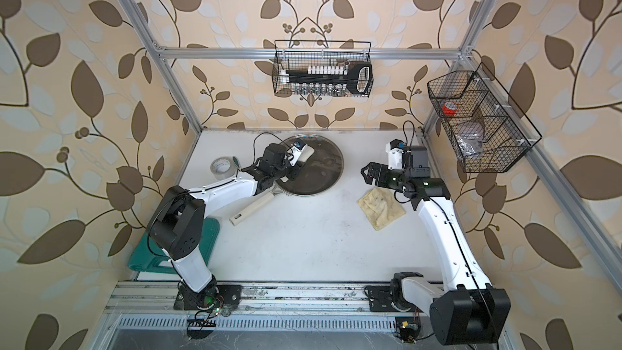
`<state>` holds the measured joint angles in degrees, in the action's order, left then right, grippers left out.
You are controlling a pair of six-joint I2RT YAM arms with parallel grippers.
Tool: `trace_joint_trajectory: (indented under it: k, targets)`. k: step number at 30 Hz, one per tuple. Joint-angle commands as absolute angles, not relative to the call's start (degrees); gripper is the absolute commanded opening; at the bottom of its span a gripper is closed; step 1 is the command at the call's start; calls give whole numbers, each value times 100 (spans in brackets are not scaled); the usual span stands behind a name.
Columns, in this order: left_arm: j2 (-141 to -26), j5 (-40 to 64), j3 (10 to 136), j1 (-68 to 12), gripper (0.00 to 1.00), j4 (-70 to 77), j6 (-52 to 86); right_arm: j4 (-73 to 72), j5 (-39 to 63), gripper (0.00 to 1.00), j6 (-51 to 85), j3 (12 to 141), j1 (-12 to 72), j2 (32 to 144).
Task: Wipe the pot lid with a cloth
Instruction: Place the pot lid on the cooking pot.
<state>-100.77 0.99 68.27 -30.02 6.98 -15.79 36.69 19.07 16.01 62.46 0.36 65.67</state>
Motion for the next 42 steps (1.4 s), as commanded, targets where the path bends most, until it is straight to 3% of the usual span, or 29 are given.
trace_joint_trajectory:
  k: [1,19,31,42]
  targets:
    - [-9512,-70,7259,-2982,0,1470,-1506,3631,1885,96,1608,6170,75,6583]
    - [-9713,75,7014,-2977,0,1820,-639,3636,1888,96,1607,6108,79,6548]
    - [-9468,228,6837,-3062,0,1460,-1232,3559,1942,96,1670,6117,79,6618]
    - [-9595,459,6863,-3084,0,1778,-580,3570,1967,96,1644,6117,88,6627]
